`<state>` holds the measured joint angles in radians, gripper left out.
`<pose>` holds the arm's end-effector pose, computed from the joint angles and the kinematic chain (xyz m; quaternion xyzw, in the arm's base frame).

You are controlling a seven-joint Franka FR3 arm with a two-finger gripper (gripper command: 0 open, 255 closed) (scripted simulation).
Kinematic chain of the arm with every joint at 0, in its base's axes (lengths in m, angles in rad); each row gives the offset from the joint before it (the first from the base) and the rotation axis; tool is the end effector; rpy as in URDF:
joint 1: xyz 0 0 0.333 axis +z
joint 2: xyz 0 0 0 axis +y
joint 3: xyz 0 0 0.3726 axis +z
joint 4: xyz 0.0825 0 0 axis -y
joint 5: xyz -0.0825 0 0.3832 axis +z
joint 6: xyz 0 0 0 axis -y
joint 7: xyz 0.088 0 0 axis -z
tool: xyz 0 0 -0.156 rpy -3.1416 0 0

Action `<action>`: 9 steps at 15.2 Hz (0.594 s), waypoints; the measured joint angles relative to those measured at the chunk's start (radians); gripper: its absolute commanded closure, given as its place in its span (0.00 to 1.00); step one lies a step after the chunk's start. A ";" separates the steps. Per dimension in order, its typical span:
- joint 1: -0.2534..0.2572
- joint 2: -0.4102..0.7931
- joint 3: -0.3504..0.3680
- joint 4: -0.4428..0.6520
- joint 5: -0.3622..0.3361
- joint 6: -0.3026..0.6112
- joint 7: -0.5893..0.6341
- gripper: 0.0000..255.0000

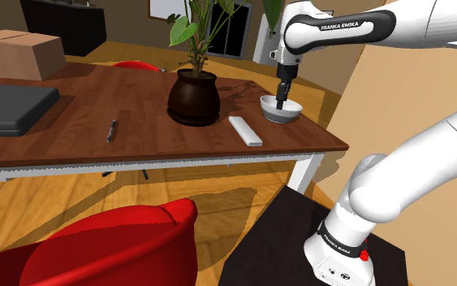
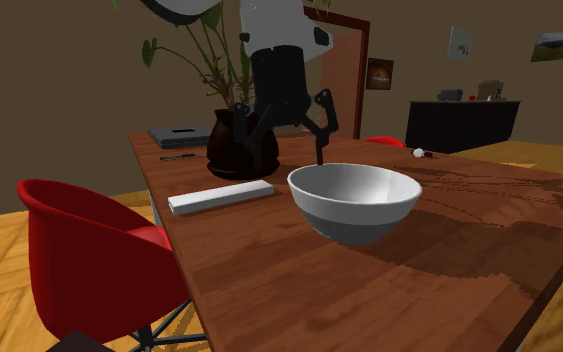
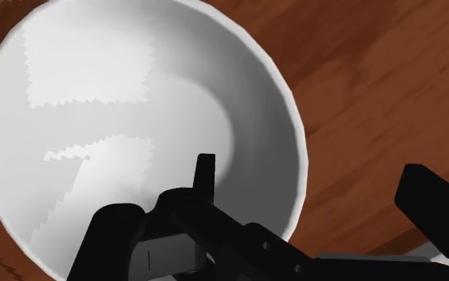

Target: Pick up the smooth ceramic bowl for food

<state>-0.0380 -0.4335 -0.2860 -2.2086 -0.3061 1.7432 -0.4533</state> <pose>0.3606 -0.1814 0.5437 0.9898 0.1078 -0.0534 0.0763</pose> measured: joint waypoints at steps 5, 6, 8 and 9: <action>0.000 0.004 -0.002 -0.011 -0.001 0.016 0.002 1.00; 0.000 0.004 -0.002 -0.011 -0.001 0.016 0.002 1.00; 0.000 0.004 -0.002 -0.011 -0.001 0.016 0.002 1.00; 0.000 0.004 -0.002 -0.011 -0.001 0.016 0.002 1.00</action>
<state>-0.0379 -0.4291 -0.2881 -2.2199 -0.3067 1.7595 -0.4512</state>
